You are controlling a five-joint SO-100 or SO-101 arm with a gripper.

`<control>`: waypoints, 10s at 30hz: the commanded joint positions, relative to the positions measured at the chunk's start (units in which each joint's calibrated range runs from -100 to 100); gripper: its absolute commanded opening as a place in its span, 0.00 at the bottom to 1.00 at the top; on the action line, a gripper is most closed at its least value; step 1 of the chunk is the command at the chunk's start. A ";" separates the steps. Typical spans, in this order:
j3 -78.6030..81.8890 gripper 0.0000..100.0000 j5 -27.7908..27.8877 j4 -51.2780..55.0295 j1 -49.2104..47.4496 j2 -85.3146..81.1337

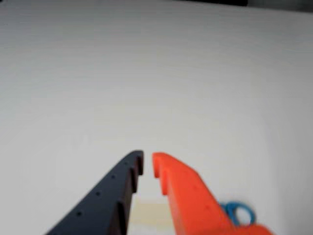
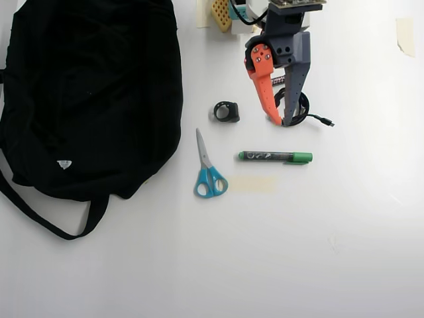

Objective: Put the green marker into the black bag

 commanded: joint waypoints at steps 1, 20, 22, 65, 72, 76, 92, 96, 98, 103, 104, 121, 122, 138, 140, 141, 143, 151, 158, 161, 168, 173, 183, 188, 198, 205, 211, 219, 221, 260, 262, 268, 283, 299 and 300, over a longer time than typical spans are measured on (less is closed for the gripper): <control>-10.49 0.02 0.06 -1.25 1.61 5.37; -36.28 0.02 0.00 -1.25 3.18 25.12; -37.53 0.02 0.00 -1.77 3.18 25.86; -28.28 0.02 -0.05 23.99 -0.04 25.03; -28.28 0.02 -0.10 30.88 -2.06 25.03; -28.28 0.02 -0.15 36.13 -3.18 25.37; -28.28 0.02 -4.72 43.97 -4.82 25.61; -28.28 0.02 -3.93 43.97 -6.02 25.95; -28.28 0.02 -3.25 43.97 -6.69 25.95; -28.28 0.02 3.41 43.97 -5.50 26.03; -28.19 0.02 5.61 43.97 -4.97 26.03; -27.20 0.02 21.24 43.97 -0.26 26.44; -27.20 0.02 22.34 43.97 -0.19 26.69; -28.28 0.02 38.39 37.17 2.43 33.58; -28.28 0.02 39.28 37.17 2.28 34.08; -28.28 0.02 39.49 37.17 1.98 34.33; -28.28 0.02 39.54 37.25 1.23 35.08; -28.19 0.02 39.12 37.34 -4.67 38.64; -34.12 0.02 38.28 37.34 -6.54 45.70; -38.16 0.02 37.97 37.85 -6.02 50.10; -44.00 0.04 35.45 38.03 -7.22 54.91; -44.09 0.15 34.98 38.03 -7.37 54.99; -43.46 0.17 35.50 38.03 -7.29 54.83; -43.19 0.20 35.03 38.03 -7.22 54.33; -41.58 0.31 35.03 47.24 -7.37 54.91; -41.58 0.31 35.77 47.93 -7.22 55.90; -44.27 0.31 37.60 47.16 -7.37 60.05; -48.67 0.31 39.02 47.33 -6.99 64.20; -49.30 0.31 39.02 47.24 -6.92 64.95; -50.47 0.28 39.07 51.55 -4.00 68.35; -50.47 0.24 39.07 51.55 -4.00 68.35; -50.47 0.20 39.07 51.55 -4.00 68.35; -50.47 0.19 38.75 51.55 -3.93 68.35; -50.47 0.11 38.49 51.55 -3.70 68.27; -50.47 0.09 38.44 51.55 -3.70 68.27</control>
